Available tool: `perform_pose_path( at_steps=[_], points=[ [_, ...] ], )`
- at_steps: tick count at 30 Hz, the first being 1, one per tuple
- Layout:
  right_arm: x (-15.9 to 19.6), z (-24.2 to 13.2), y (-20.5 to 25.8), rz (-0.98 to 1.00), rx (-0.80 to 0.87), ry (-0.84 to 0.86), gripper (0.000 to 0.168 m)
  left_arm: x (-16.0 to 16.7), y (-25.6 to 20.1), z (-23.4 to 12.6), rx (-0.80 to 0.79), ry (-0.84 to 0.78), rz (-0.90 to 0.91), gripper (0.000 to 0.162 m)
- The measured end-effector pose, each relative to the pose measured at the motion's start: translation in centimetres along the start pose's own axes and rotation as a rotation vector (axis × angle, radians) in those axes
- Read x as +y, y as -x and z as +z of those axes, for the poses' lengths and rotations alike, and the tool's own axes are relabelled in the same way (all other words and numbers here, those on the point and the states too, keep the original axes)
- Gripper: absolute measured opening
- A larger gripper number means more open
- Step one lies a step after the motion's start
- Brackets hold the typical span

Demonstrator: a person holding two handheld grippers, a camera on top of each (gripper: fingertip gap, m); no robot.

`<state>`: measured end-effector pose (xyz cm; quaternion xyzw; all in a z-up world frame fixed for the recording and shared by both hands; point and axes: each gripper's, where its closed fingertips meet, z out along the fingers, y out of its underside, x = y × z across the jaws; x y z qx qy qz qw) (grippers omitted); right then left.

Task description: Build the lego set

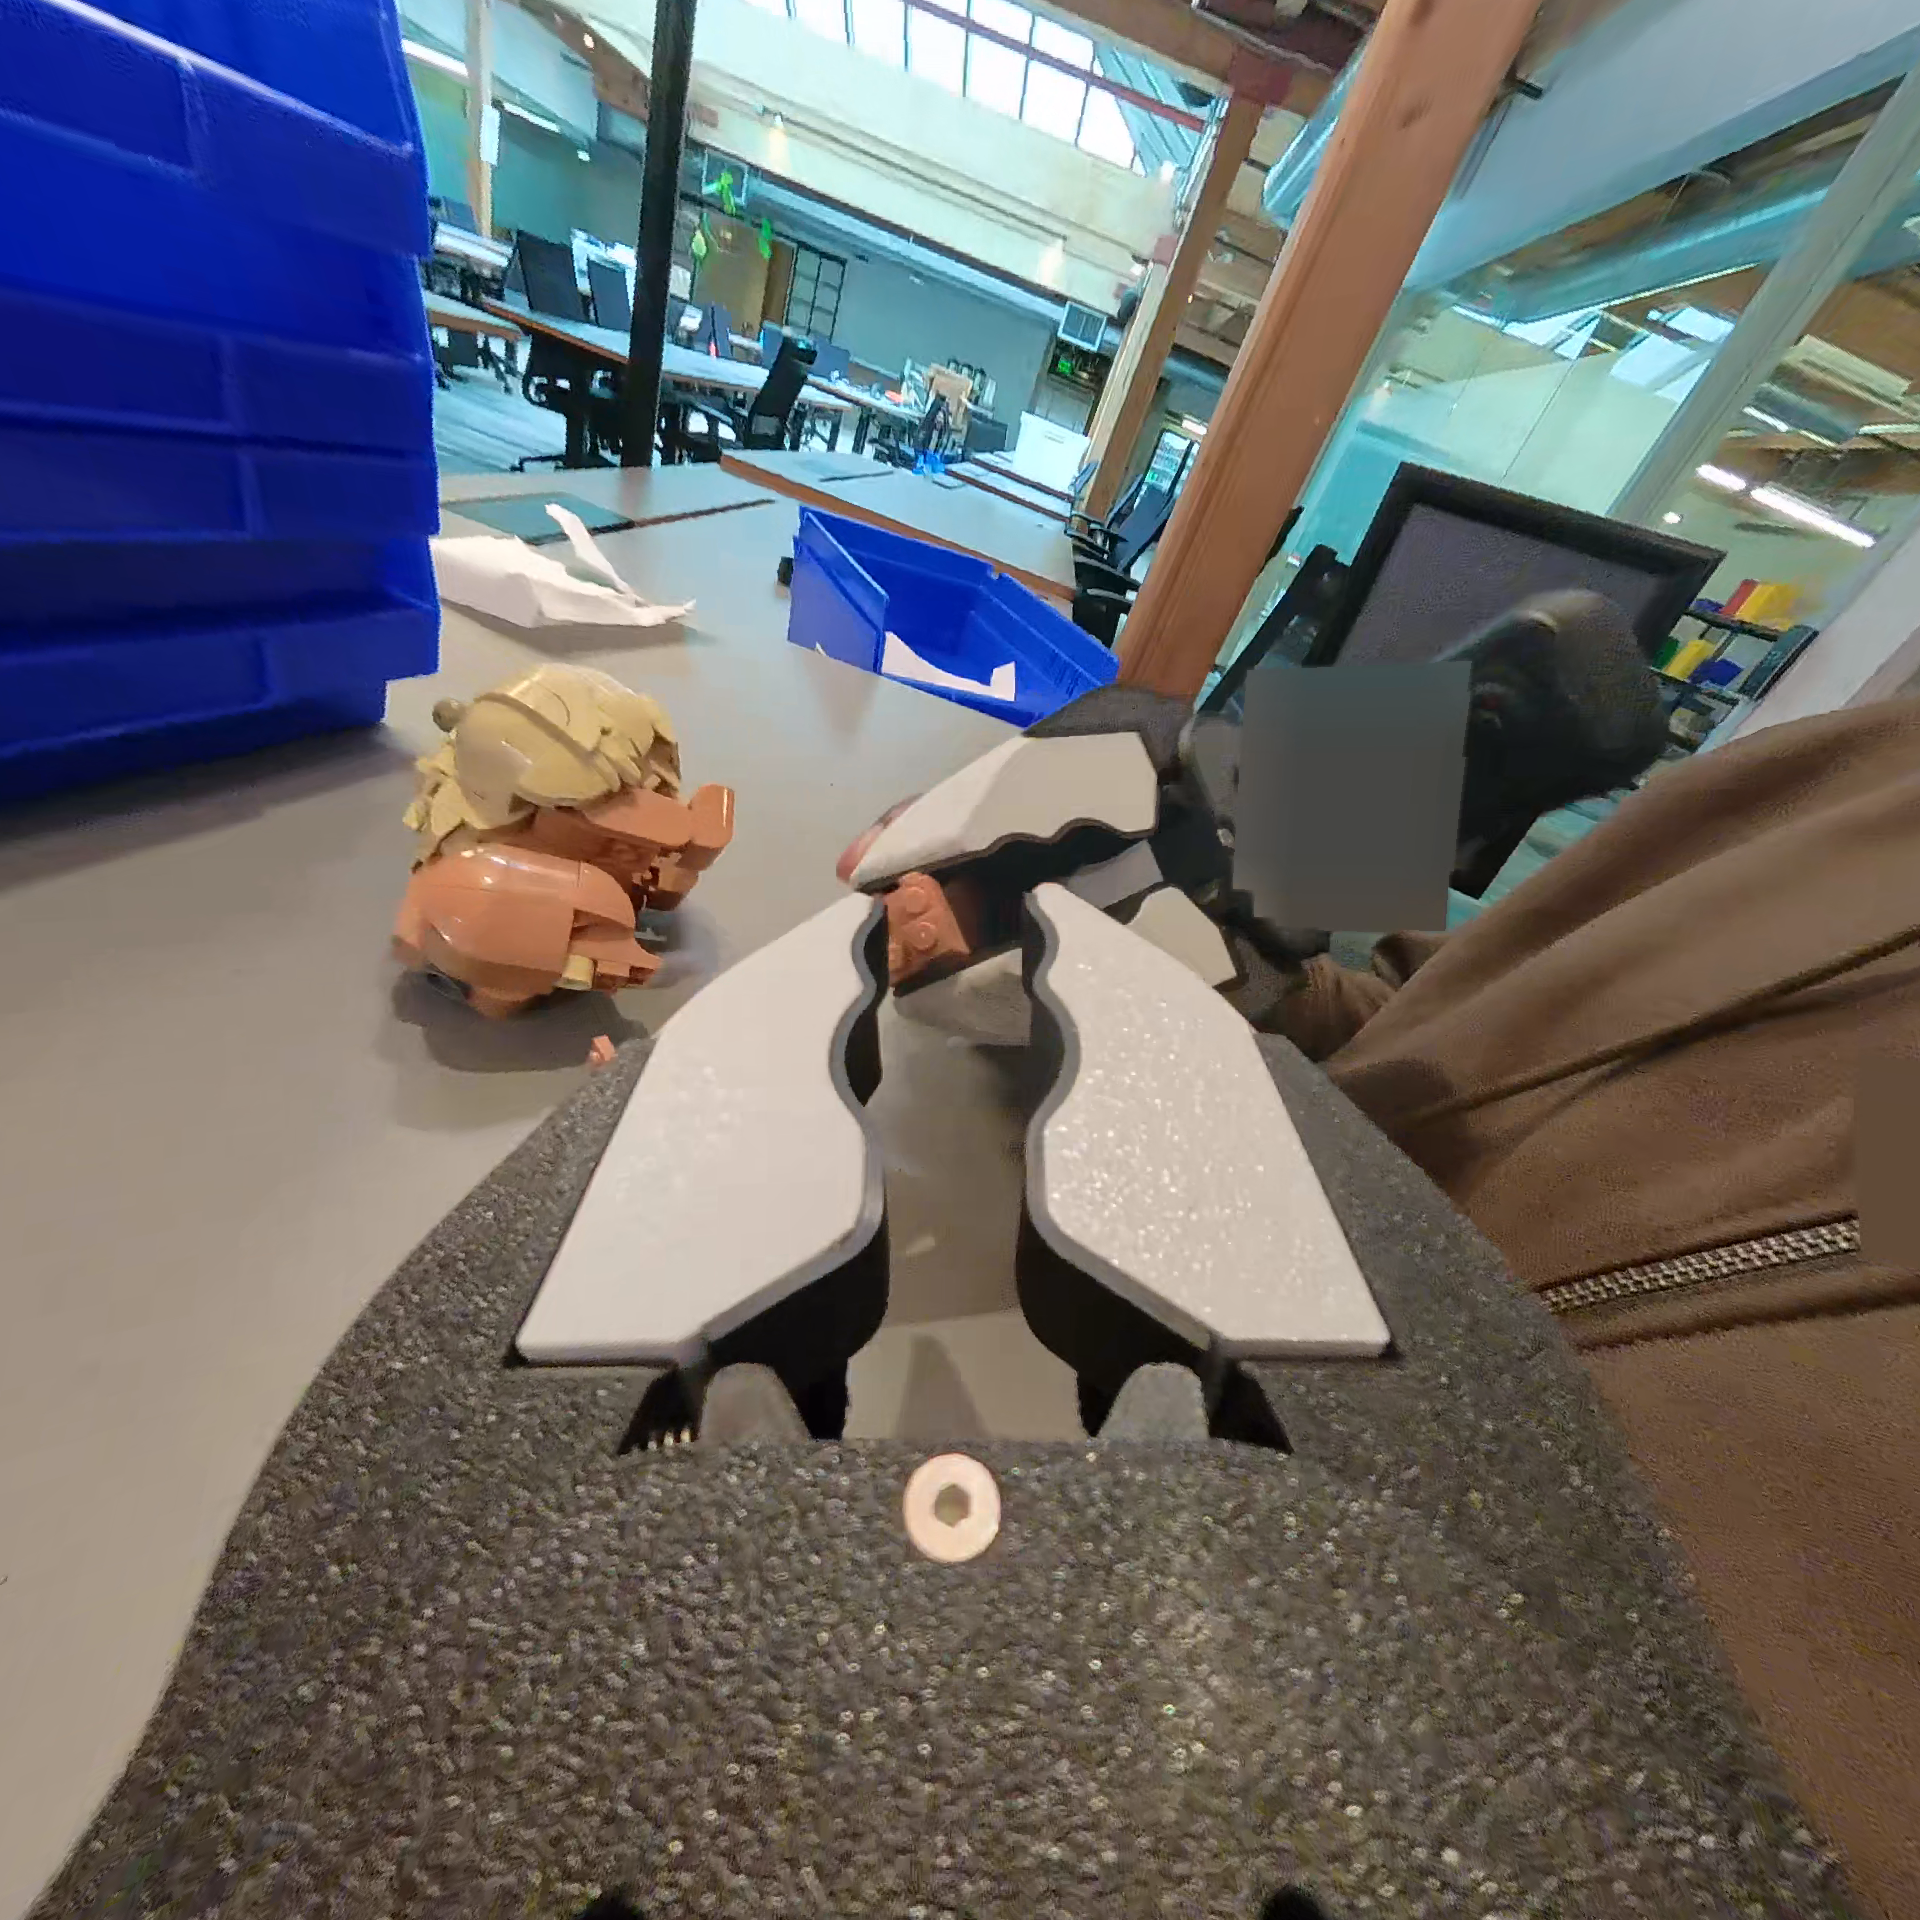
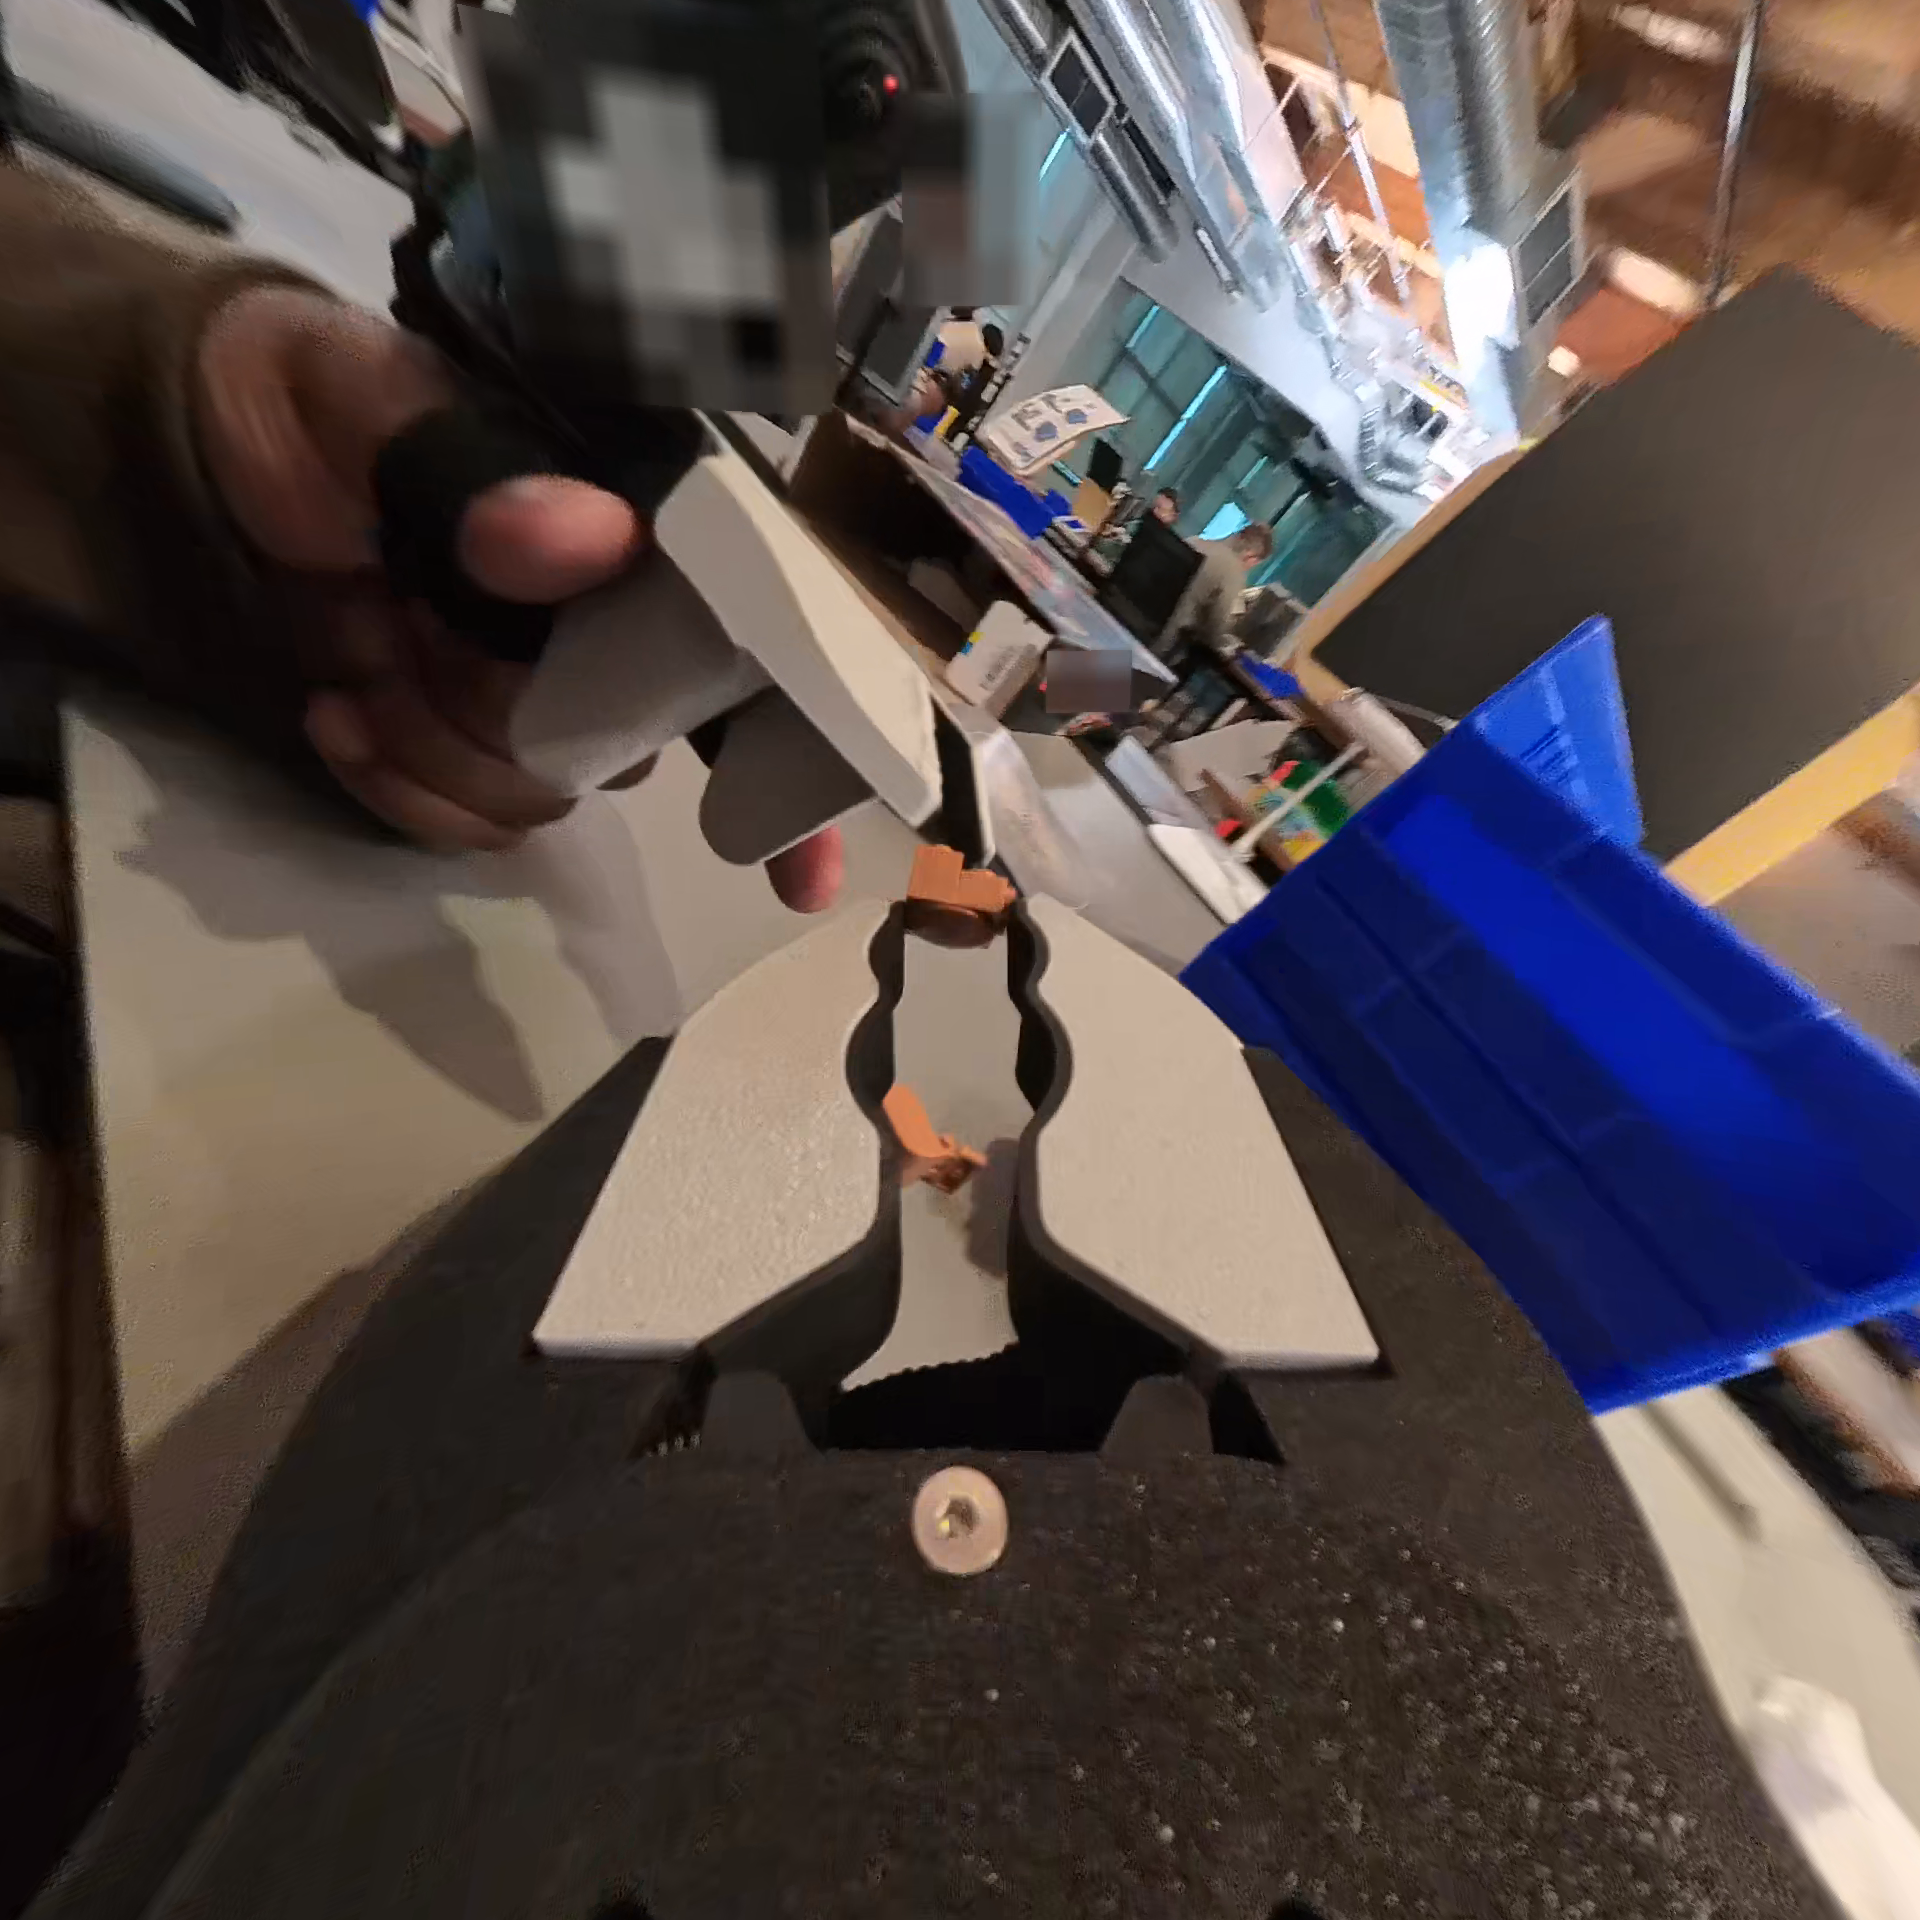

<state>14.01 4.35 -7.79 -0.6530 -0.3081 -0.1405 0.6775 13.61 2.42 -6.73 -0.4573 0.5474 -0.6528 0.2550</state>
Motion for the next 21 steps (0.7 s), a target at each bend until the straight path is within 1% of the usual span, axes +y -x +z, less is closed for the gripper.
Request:
perform_pose_path(
  at_steps=[3, 8, 11, 12, 21],
  points=[
    [-0.4, -0.1, -0.2, -0.101, 0.059, -0.014, 0.019, 0.3, 0.3, 0.1, -0.007, 0.019, -0.03, 0.024],
    [-1.2, -0.4, -0.4, -0.165, 0.099, -0.062, 0.019, 0.6, 0.2, 0.2, 0.008, 0.034, -0.046, 0.024],
    [-1.4, -0.4, -0.3, -0.207, 0.115, -0.073, 0.019, 0.6, -0.1, 0.2, 0.034, 0.036, -0.052, 0.02],
    [-1.4, -0.4, -0.3, -0.217, 0.118, -0.075, 0.019, 0.6, -0.3, 0.2, 0.045, 0.034, -0.051, 0.017],
    [-2.3, -0.8, 0.0, -0.225, 0.106, -0.134, 0.019, 0.3, -1.0, -0.1, 0.12, 0.013, -0.087, 0.016]
  ],
)
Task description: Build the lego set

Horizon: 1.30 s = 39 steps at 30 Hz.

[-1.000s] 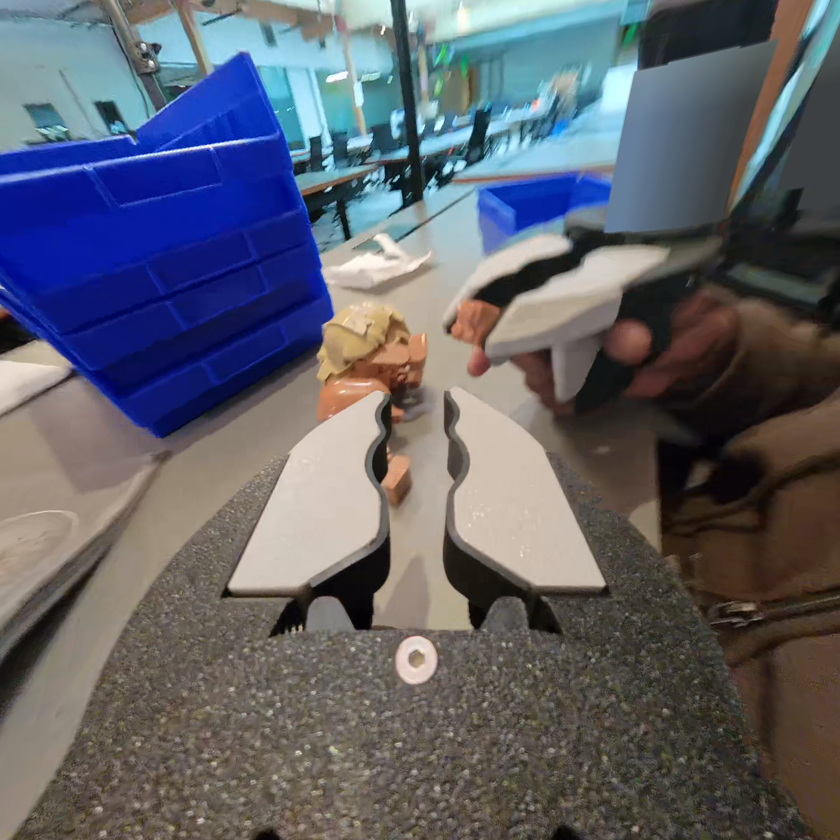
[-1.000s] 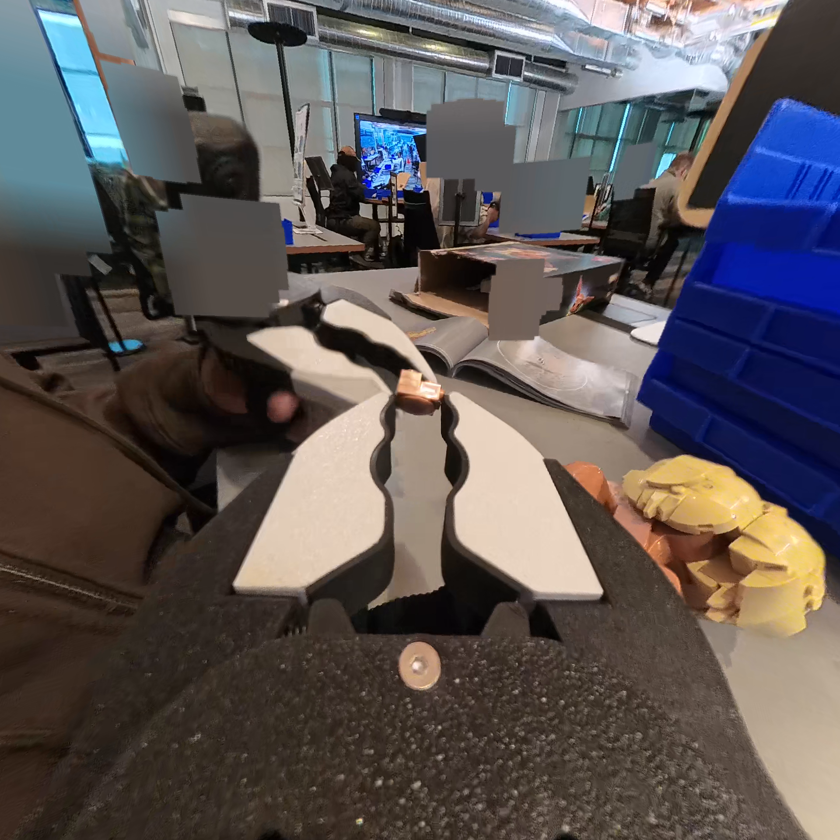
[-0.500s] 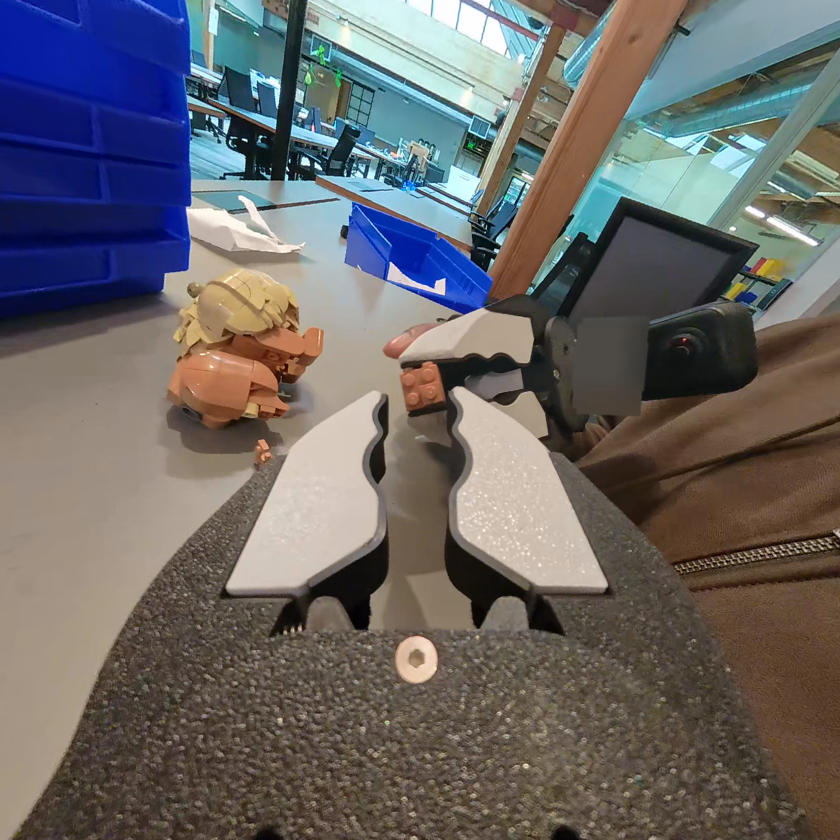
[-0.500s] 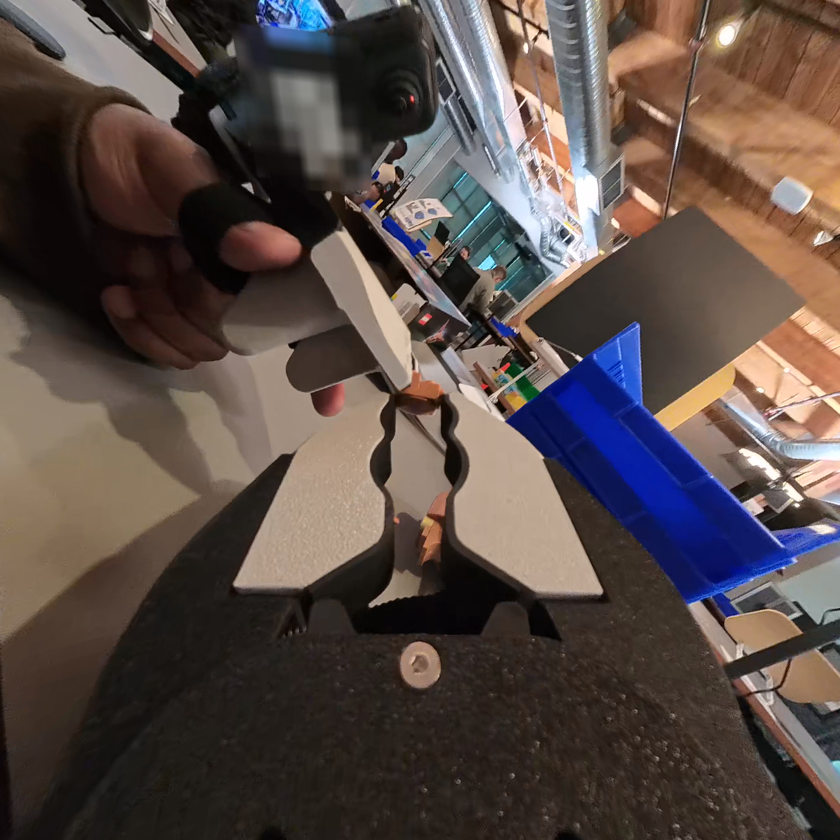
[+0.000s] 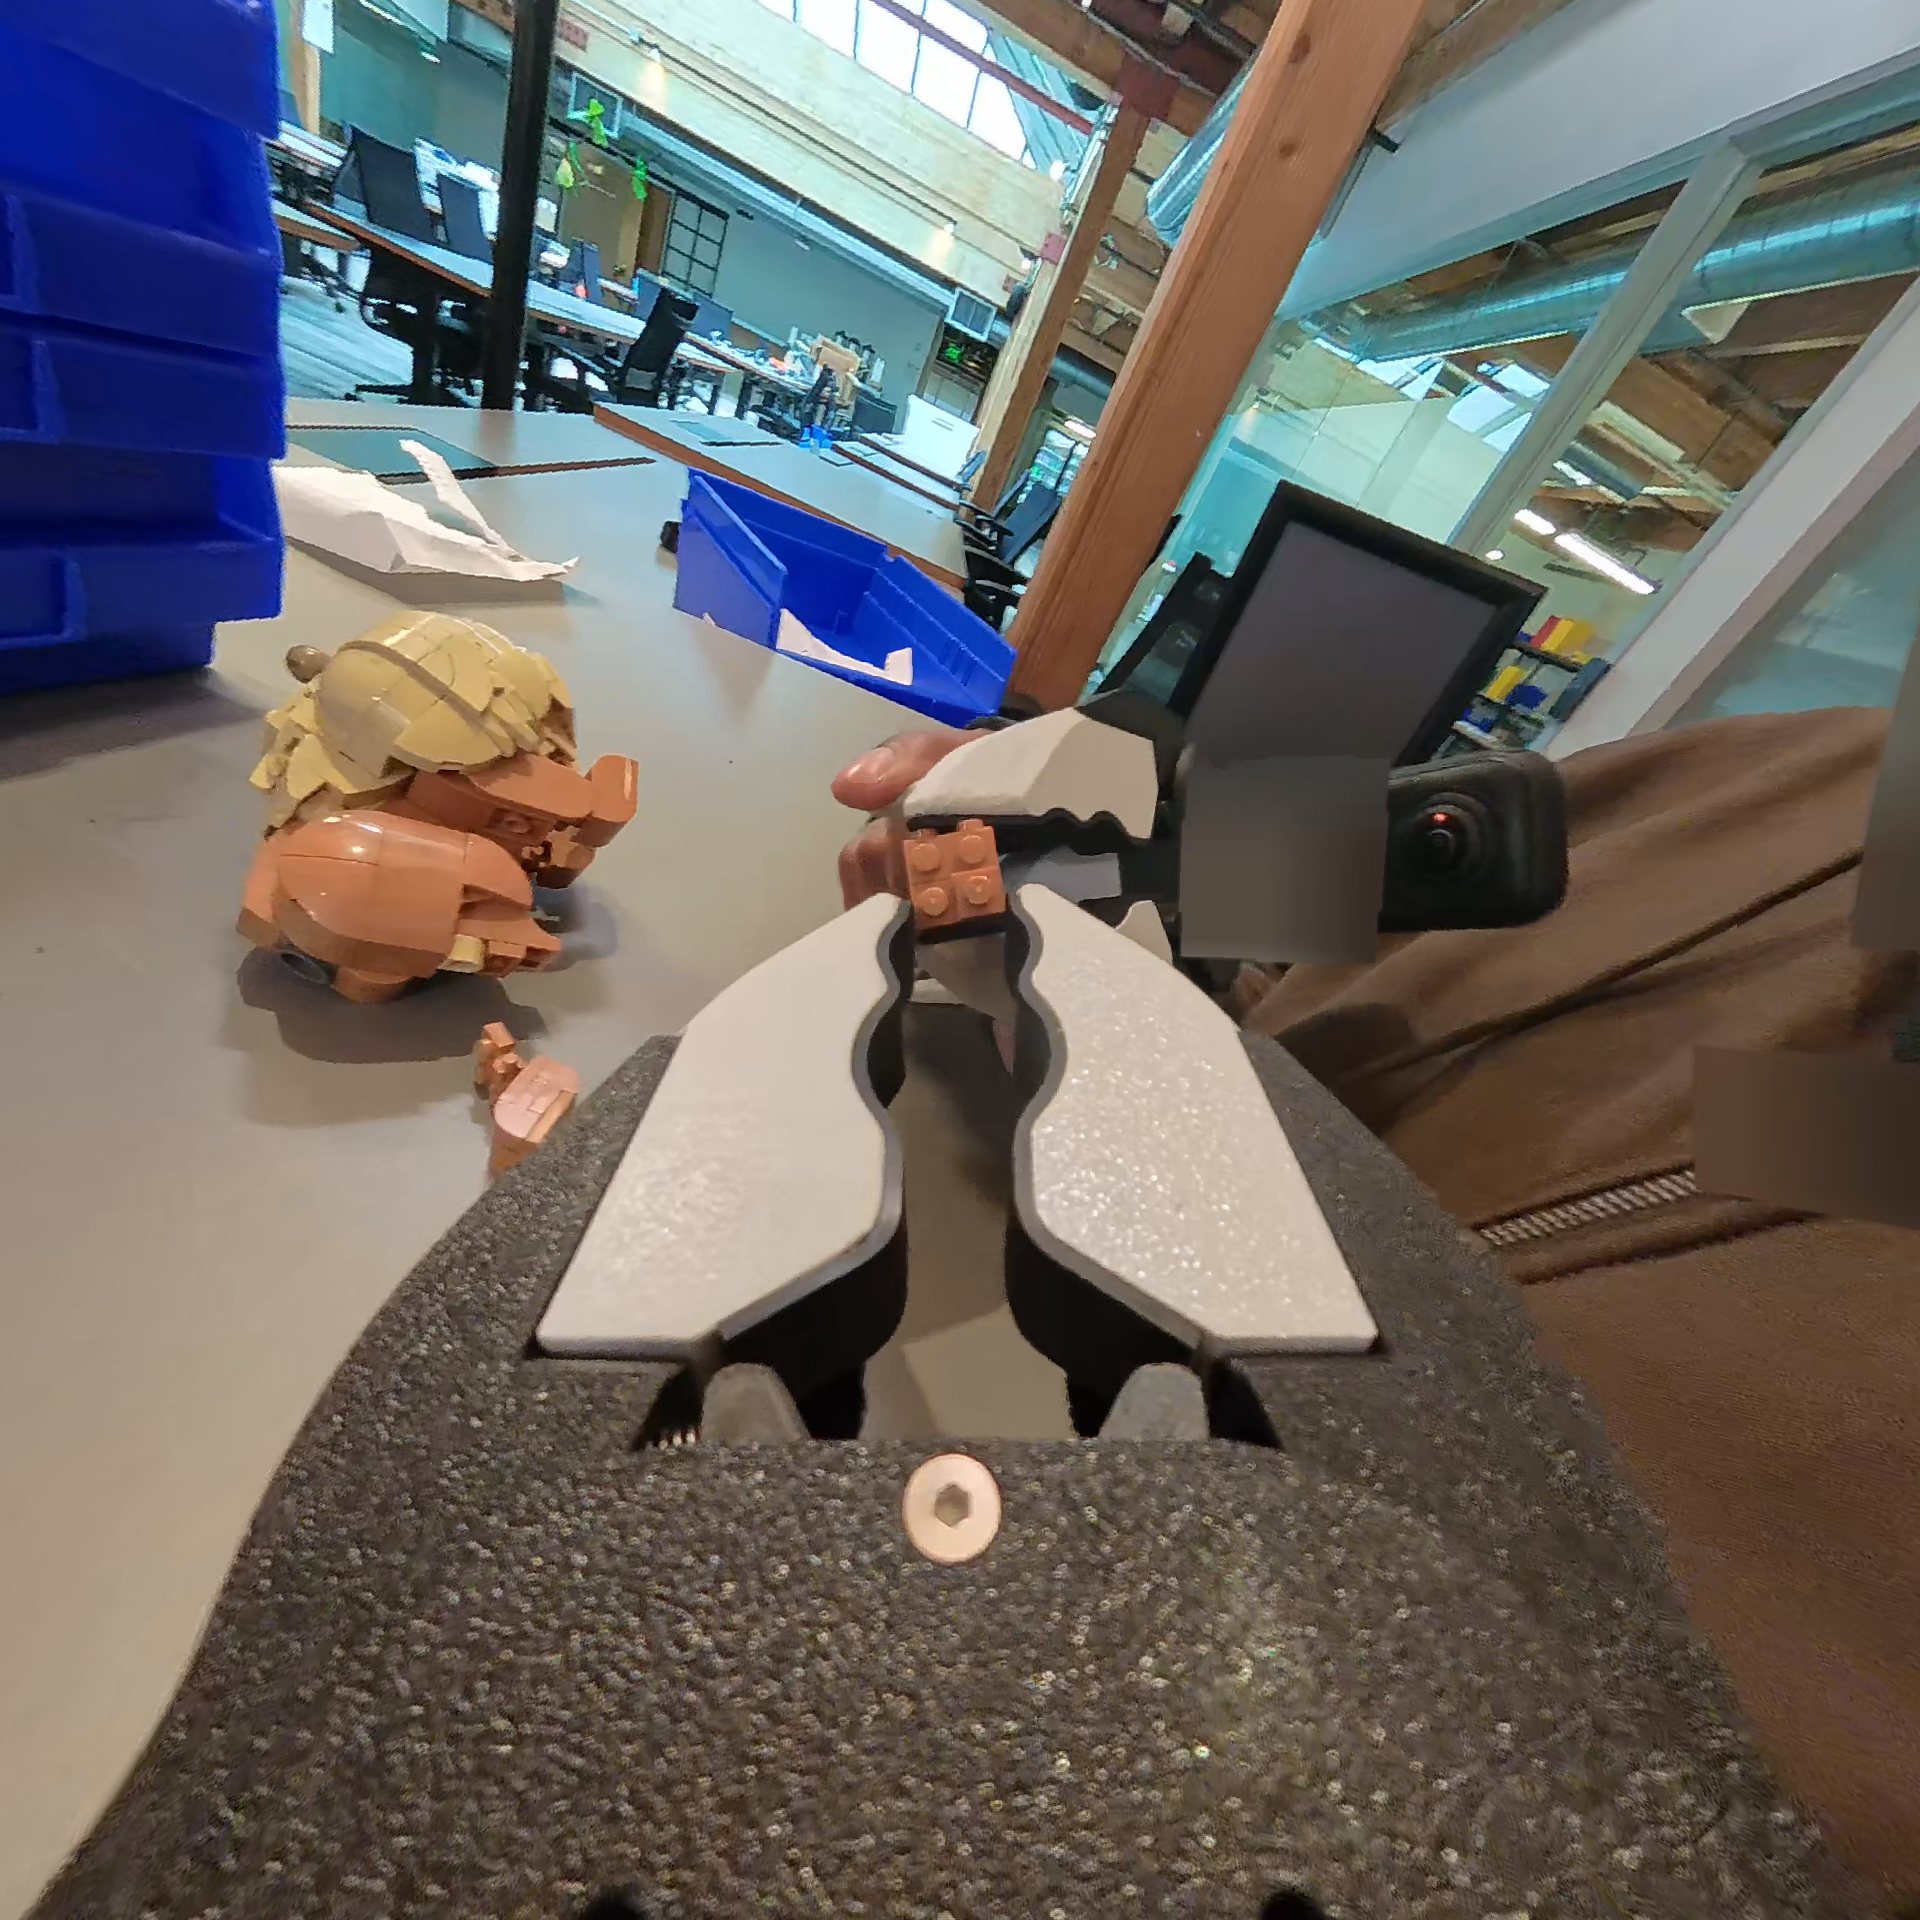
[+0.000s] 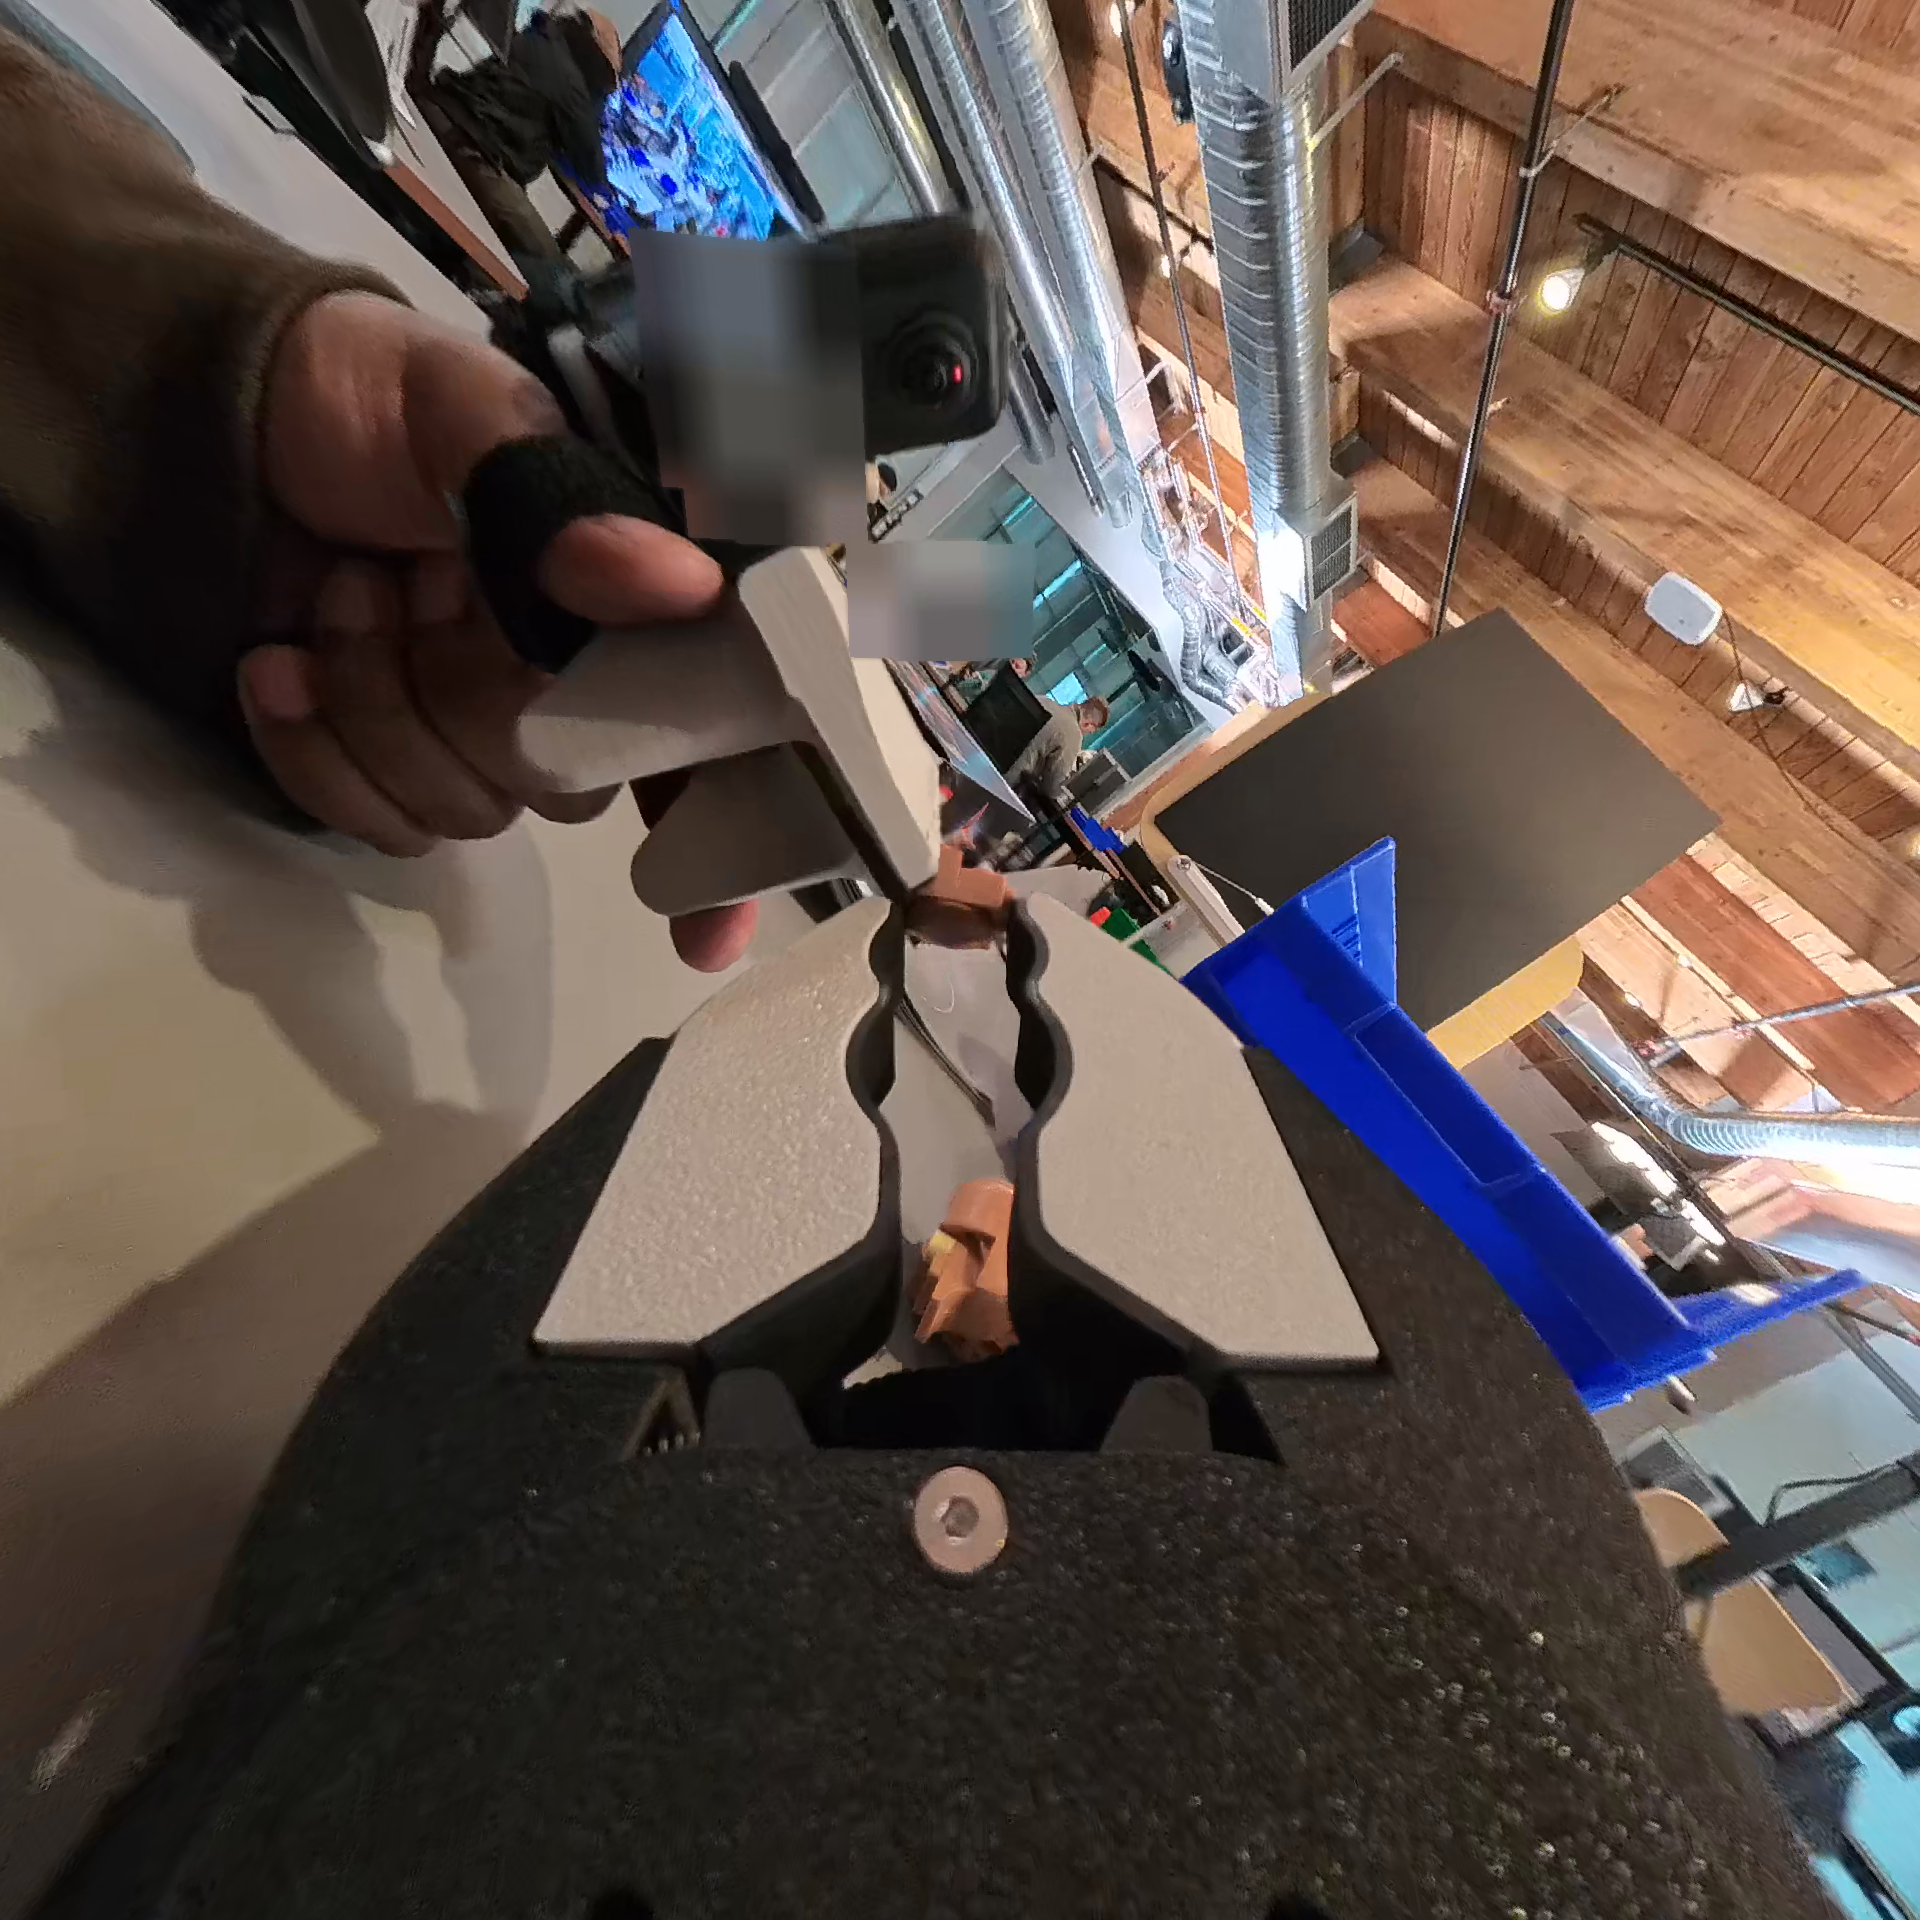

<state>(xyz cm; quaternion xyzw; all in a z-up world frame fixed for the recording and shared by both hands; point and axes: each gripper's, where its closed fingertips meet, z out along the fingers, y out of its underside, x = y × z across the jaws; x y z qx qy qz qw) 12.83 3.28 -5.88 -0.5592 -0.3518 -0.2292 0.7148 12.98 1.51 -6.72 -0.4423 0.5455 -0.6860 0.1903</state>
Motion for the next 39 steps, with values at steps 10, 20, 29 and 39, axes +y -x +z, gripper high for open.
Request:
perform_pose_path(
  at_steps=[10, 20, 29, 39],
  points=[
    [-1.9, -0.7, 0.3, 0.071, -0.057, -0.122, 0.018, -0.1, -2.1, -0.4, 0.193, -0.002, -0.107, 0.015],
    [-1.0, -0.3, 0.4, -0.07, 0.026, -0.031, 0.025, -0.2, -1.1, -0.3, 0.09, -0.015, -0.033, 0.015],
    [-0.8, -0.1, 0.1, -0.113, 0.079, 0.009, 0.02, 0.3, -0.5, 0.0, 0.013, 0.016, 0.032, 0.016],
    [-2.4, -0.8, 0.6, -0.032, -0.009, -0.12, 0.019, 0.4, -2.3, -0.3, 0.191, 0.029, -0.078, 0.016]
  ],
)
